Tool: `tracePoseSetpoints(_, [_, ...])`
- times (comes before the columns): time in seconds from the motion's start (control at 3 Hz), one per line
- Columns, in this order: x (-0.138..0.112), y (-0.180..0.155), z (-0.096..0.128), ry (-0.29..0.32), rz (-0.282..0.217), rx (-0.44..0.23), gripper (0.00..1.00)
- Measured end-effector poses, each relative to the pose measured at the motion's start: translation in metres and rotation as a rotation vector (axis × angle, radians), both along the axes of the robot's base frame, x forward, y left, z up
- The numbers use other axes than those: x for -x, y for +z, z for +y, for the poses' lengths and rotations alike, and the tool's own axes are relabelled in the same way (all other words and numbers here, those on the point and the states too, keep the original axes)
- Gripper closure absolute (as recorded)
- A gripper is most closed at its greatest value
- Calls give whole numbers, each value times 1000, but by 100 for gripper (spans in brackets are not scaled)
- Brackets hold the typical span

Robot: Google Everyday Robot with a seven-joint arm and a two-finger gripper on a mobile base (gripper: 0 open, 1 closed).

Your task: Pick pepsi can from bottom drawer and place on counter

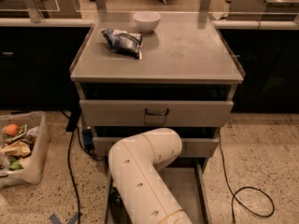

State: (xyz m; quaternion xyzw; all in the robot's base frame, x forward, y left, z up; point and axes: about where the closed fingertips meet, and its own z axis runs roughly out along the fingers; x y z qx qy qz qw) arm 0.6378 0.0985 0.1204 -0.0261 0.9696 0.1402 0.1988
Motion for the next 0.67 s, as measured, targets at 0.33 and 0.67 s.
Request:
tracePoseSetpoints(0.33, [4,15,-40,-21,-9,37,11])
tracePoseSetpoints(0.67, [4,15,-40,-21,-9,37,0])
